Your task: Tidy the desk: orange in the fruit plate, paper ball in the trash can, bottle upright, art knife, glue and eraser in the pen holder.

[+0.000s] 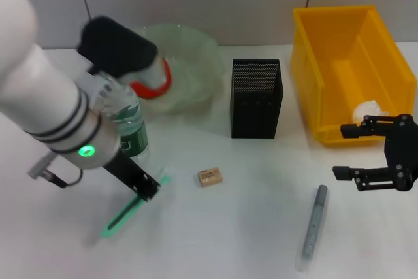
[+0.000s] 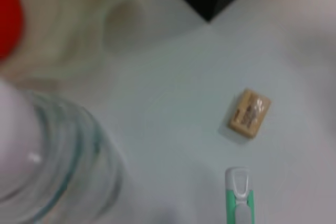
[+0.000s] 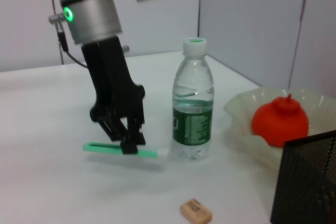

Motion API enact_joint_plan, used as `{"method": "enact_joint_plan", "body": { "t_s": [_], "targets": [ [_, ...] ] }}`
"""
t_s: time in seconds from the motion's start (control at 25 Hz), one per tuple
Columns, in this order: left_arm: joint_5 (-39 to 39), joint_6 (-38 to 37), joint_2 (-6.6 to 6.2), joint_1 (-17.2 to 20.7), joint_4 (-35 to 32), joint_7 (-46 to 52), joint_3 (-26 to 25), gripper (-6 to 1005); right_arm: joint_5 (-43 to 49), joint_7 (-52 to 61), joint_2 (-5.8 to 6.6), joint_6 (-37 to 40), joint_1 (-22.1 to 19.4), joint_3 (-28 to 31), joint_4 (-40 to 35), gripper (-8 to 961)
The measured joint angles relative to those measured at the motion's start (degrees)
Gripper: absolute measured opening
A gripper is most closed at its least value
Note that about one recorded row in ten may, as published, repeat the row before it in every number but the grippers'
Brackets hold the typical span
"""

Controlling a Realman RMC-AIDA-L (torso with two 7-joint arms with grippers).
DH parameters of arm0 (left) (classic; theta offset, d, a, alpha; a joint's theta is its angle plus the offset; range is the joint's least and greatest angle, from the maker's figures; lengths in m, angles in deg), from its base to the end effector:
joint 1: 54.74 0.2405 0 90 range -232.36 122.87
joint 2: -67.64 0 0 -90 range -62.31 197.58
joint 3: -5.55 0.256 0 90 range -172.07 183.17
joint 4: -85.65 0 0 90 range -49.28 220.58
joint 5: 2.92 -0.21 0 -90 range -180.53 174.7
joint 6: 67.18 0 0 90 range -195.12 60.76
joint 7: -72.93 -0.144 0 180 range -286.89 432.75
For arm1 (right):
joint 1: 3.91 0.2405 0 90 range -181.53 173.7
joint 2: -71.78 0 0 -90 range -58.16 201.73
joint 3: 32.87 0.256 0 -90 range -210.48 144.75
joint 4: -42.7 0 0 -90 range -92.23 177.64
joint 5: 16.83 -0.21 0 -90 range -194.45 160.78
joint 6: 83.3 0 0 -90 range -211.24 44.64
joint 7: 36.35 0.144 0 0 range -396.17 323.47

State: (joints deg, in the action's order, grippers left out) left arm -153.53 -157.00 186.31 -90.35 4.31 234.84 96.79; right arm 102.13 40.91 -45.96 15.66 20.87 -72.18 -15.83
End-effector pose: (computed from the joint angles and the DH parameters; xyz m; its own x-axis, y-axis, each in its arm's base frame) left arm -0.1553 0.3420 -0.0226 0.6775 0.6919 -0.2495 0.5346 -0.6962 -0.4792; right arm 0.2655 0.3152 0.0636 0.9330 -0.1334 -0.3342 -0.2348 -0.9295 -0.2843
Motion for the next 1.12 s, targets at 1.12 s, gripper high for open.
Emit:
{"method": "enact_joint_plan", "body": {
  "t_s": [1.12],
  "targets": [
    [76.7,29.3,0.16,5.0,25.7,-67.2,-15.5,181,0.0,6.5,-0.64,0.3,-3.4,5.7,2.3,777]
  ]
}}
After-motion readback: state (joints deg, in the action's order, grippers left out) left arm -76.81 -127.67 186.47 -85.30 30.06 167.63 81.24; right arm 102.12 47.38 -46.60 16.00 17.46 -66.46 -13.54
